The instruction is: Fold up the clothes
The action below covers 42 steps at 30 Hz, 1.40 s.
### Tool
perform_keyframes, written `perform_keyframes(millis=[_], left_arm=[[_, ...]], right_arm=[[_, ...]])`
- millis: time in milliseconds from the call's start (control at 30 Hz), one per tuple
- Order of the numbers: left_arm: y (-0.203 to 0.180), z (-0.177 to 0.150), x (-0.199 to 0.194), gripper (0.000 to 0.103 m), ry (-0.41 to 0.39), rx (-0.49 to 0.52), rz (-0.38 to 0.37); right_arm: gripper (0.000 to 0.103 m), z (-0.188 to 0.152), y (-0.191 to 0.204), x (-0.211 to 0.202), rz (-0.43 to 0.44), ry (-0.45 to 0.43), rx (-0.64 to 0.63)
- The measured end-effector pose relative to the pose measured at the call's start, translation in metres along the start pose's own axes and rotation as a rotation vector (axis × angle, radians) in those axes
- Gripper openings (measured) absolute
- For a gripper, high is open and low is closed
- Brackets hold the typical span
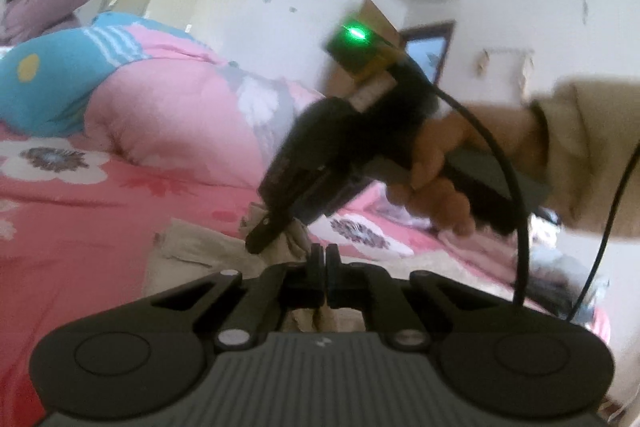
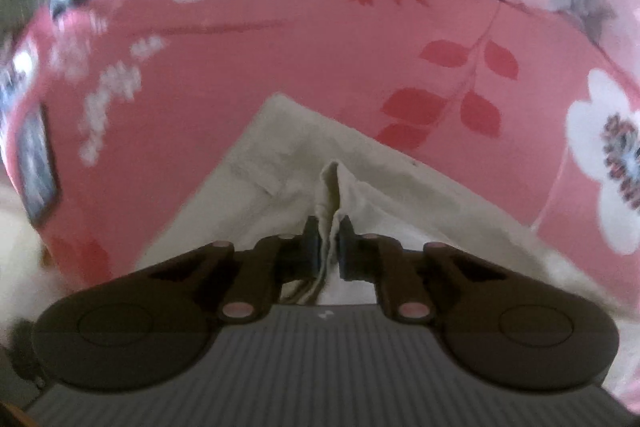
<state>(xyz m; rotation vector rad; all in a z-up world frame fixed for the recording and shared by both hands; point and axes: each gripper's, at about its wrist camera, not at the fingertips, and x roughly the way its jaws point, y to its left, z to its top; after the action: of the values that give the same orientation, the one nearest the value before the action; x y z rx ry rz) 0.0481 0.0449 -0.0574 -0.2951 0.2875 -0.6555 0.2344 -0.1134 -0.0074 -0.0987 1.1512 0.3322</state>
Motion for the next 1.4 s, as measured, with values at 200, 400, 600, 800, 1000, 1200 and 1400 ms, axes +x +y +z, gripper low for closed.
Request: perform_keyframes(millis=[200, 400, 600, 800, 1000, 1200, 1400], left_arm=[[0.046, 0.008, -0.014, 0.001, -0.028, -0.201, 0.04], [0.072, 0.009, -0.023, 0.0, -0.005, -0.301, 0.076], [0.083, 0.01, -0.032, 0.0, -0.001, -0.321, 0.093], [0.088, 0.006, -0.031, 0.0, 0.03, -0.341, 0.083], [0.092, 0.003, -0.029, 0.001, 0.066, -0.352, 0.082], [0.098, 0.002, -0.038, 0.009, 0.06, -0.368, 0.132], [0.073, 0.01, -0.039, 0.015, 0.052, -0.232, 0.128]], right_arm=[[0.006, 0.002, 0.002, -0.009, 0.074, -0.131, 0.063], [0.006, 0.013, 0.025, 0.002, 0.075, -0.136, -0.007], [0.006, 0.014, 0.032, 0.017, 0.055, -0.126, -0.021], [0.007, 0.011, 0.044, 0.019, 0.045, -0.142, -0.063], [0.037, 0.011, 0.043, 0.028, 0.123, -0.19, -0.008], [0.048, -0.007, 0.03, -0.001, 0.172, -0.316, 0.051], [0.045, -0.06, -0.001, -0.037, 0.191, -0.444, 0.112]])
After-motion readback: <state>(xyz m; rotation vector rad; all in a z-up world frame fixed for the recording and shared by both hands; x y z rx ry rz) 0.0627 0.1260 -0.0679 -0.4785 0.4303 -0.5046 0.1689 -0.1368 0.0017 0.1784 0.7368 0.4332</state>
